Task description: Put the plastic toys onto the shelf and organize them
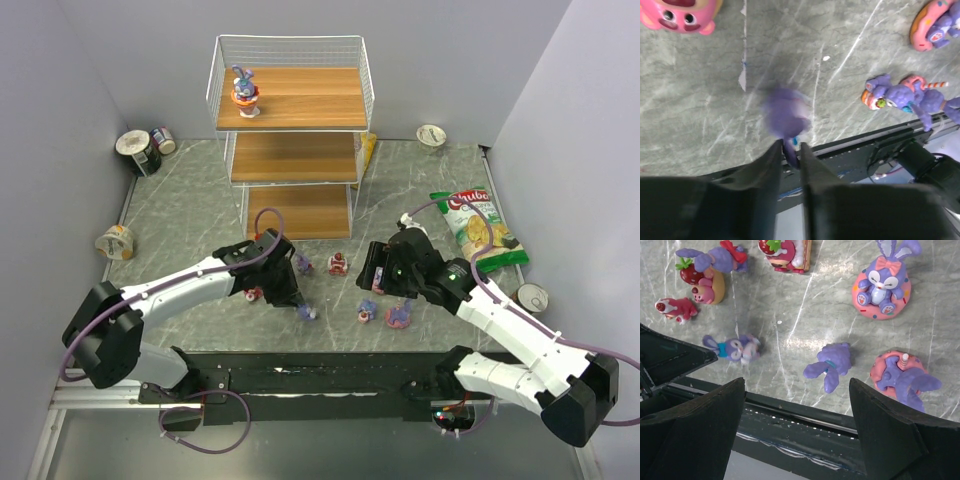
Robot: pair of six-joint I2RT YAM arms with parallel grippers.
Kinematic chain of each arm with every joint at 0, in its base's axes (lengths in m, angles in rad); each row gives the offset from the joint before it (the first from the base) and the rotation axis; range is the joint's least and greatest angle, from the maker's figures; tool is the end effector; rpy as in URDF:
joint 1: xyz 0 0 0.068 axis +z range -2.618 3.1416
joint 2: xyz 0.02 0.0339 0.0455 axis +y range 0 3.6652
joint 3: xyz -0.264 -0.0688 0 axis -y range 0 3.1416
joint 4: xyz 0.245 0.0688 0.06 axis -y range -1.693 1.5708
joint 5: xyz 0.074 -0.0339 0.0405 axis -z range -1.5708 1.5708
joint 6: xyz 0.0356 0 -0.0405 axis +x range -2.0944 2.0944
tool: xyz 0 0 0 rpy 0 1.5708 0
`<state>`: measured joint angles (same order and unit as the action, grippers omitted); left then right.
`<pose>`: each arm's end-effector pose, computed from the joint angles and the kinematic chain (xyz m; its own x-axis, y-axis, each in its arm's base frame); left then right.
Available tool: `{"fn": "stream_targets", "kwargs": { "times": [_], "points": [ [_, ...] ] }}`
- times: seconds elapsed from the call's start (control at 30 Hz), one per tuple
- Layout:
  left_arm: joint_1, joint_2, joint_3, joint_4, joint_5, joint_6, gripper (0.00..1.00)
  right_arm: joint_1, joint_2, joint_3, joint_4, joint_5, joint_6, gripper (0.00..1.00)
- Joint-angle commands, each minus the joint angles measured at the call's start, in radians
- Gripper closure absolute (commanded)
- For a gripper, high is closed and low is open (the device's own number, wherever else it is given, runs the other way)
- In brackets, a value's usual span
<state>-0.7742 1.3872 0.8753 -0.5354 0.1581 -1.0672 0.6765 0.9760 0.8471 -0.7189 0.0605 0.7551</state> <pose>0.1887 -0.1923 0.2108 -0.9528 -0.2780 -0.1218 -0.1820 0.8445 -0.5037 0.1536 0.1205 0.2780 -0.8327 0.2088 -0.5129 -0.0316 0.9068 0.4204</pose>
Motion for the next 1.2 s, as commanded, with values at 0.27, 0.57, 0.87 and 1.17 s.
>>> {"fn": "stream_targets", "kwargs": {
  "times": [0.27, 0.57, 0.87, 1.17],
  "points": [
    [-0.005, -0.034, 0.252, -0.233, -0.109, 0.264, 0.99, -0.003, -0.085, 0.053, 0.209, -0.232, -0.253, 0.10],
    [-0.007, -0.096, 0.573, -0.386, -0.155, 0.558, 0.99, 0.205, -0.030, 0.246, 0.277, -0.271, -0.615, 0.03],
    [-0.007, -0.096, 0.803, -0.482, -0.080, 0.719, 0.99, 0.230, 0.130, 0.473, 0.251, -0.235, -0.855, 0.02],
    [-0.007, -0.132, 0.841, -0.491, 0.004, 0.731, 0.99, 0.232, 0.223, 0.566, 0.213, -0.303, -0.974, 0.07]
  ]
}}
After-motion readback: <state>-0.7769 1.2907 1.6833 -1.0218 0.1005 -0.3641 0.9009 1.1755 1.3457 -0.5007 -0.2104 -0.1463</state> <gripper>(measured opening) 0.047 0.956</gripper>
